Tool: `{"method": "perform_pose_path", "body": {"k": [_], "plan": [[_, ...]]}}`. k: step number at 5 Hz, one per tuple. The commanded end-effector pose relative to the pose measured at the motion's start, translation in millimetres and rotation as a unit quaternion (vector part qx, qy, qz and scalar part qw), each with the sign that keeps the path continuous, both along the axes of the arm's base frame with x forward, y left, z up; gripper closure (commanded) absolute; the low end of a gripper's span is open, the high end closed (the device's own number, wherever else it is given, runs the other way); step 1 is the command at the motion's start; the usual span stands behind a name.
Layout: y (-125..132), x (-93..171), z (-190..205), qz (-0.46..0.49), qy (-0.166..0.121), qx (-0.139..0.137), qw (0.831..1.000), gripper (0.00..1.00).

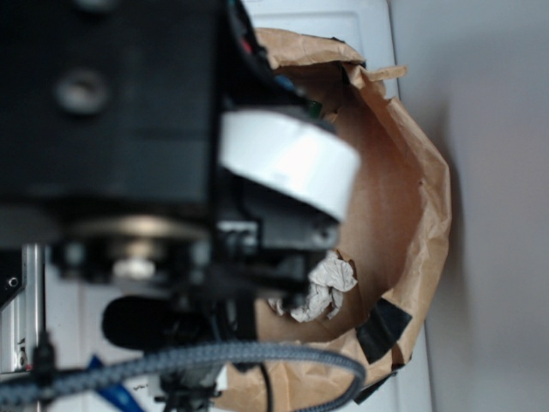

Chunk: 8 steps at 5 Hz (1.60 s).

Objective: Grab the white paper.

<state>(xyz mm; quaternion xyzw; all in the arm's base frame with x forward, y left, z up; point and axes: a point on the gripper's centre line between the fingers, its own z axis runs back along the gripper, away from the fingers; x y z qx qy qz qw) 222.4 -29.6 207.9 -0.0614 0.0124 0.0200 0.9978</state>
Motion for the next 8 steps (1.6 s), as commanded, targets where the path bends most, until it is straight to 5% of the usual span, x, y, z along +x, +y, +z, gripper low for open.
{"method": "perform_pose_path", "body": {"k": [1,2,4,5,8], "plan": [[2.0,4.7,12.9,0.008,-0.029,-0.002,1.0,0.0],[-4.5,25.4,-11.2,0.001,-0.071,-0.014,0.997,0.0],[-6.5,61.6,-44.8,0.008,-0.099,-0.023,0.995,0.0],[-7.9,70.6,-72.3,0.024,-0.115,0.017,0.993,0.0],[-33.3,84.3,-152.8,0.03,-0.116,0.07,0.99,0.0]]}}
